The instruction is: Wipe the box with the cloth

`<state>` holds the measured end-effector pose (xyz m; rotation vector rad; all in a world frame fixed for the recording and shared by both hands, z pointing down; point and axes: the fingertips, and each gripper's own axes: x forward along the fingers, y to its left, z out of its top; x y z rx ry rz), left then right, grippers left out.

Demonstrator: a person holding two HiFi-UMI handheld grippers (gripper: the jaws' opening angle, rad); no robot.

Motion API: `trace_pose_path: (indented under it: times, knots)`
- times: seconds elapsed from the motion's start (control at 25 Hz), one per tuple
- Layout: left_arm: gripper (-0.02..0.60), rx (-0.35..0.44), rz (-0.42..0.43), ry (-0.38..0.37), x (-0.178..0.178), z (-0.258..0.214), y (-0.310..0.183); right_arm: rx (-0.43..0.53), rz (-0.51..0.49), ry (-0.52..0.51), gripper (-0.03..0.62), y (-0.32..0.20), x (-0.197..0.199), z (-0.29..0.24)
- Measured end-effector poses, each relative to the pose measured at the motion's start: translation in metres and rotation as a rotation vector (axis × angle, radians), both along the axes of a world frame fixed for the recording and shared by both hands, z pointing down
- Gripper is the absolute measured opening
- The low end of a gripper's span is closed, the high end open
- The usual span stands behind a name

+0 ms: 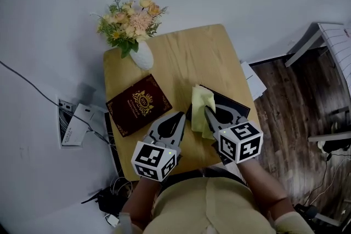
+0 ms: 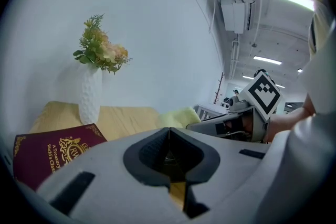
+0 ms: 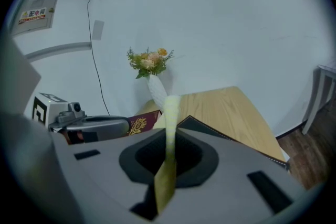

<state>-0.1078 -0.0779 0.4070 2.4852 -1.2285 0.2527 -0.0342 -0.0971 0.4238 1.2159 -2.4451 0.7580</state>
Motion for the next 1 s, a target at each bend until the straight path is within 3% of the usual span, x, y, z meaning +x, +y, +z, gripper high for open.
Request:
trace_pose_path:
  times: [0.36, 1.0]
  knots:
    - [0.021, -0.007, 0.027, 0.006, 0.017, 0.003, -0.003, -0.033, 0.054, 0.010, 0.037, 0.003, 0.023, 0.008]
    - [0.021, -0.021, 0.112, -0.018, 0.076, 0.006, 0.014, -0.057, 0.179, 0.018, 0.038, 0.030, 0.107, 0.017]
